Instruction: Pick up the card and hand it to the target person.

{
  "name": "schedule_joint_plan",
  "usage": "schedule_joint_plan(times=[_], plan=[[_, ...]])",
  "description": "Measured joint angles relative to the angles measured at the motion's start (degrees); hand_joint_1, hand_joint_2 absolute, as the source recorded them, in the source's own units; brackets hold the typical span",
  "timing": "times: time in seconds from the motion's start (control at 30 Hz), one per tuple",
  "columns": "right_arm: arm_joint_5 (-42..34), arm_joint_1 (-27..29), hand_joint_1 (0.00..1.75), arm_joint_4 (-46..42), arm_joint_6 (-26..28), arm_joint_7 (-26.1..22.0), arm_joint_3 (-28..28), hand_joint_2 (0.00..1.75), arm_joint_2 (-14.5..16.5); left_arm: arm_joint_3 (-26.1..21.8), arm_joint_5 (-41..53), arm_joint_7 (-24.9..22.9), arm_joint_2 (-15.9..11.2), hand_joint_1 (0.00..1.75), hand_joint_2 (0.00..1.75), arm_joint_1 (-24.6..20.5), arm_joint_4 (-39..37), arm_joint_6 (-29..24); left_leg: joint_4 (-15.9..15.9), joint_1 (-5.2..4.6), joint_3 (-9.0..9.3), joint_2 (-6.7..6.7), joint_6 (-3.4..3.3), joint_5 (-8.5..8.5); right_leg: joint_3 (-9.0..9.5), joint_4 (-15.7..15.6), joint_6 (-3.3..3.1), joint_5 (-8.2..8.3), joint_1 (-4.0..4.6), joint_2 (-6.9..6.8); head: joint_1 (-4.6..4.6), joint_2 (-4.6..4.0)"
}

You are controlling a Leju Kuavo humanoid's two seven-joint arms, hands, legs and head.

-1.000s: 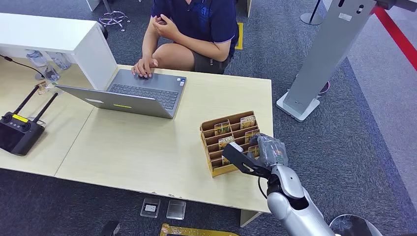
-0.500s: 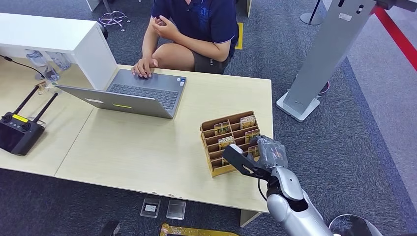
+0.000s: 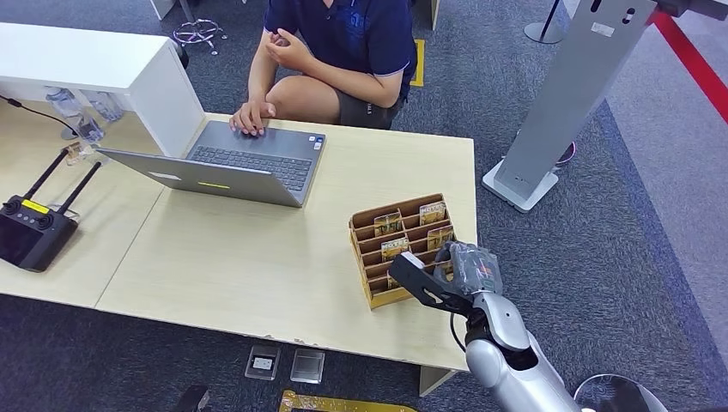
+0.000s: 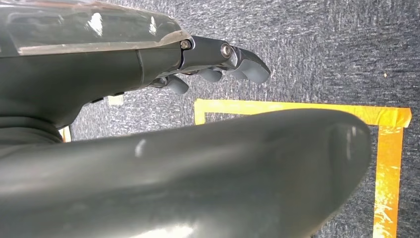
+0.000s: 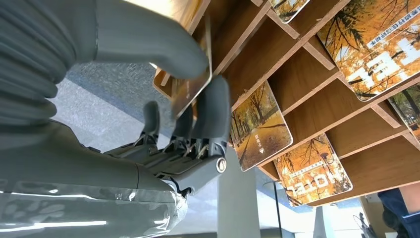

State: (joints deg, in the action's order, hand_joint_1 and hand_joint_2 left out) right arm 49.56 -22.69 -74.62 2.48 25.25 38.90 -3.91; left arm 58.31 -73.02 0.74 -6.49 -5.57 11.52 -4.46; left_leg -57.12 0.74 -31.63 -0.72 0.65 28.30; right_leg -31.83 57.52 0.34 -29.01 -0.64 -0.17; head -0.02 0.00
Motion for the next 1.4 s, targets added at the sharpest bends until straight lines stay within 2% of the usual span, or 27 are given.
schedule_joint_plan(times=[0.2, 0.83, 1.07, 1.4], plan=[[-0.37, -0.05, 1.4, -0.02, -0.04, -0.01, -0.5, 1.75, 0.0, 0.01, 0.02, 0.0, 0.0, 0.0, 0.0, 0.01, 0.0, 0.1, 0.0, 0.0, 0.02, 0.0, 0.0, 0.0, 0.02, 0.0, 0.0, 0.0, 0.0, 0.0, 0.0, 0.0], [0.37, 0.19, 1.41, -0.54, 0.67, -0.14, -0.82, 1.75, -0.05, 0.05, 1.28, 0.42, 0.0, 0.0, 0.0, 0.02, 0.0, 0.07, 0.0, 0.0, 0.04, 0.0, 0.0, 0.0, 0.03, 0.0, 0.0, 0.0, 0.0, 0.0, 0.01, 0.0], [1.38, 0.03, 1.41, -4.48, 0.49, -1.18, -0.84, 1.75, -0.17, 0.05, 0.9, 0.65, 0.0, 0.0, 0.0, 0.04, 0.0, 0.07, 0.0, 0.0, 0.03, 0.0, 0.0, 0.0, 0.03, 0.0, 0.0, 0.0, 0.0, 0.0, -0.02, 0.0], [1.57, -7.37, 1.41, -12.82, 0.02, -3.09, -0.72, 1.75, -0.25, 0.05, 0.84, 0.78, 0.0, 0.0, 0.0, 0.08, 0.0, 0.0, 0.0, 0.0, 0.03, 0.02, 0.0, -0.03, 0.05, 0.02, 0.0, 0.01, 0.0, 0.02, 0.02, 0.0]])
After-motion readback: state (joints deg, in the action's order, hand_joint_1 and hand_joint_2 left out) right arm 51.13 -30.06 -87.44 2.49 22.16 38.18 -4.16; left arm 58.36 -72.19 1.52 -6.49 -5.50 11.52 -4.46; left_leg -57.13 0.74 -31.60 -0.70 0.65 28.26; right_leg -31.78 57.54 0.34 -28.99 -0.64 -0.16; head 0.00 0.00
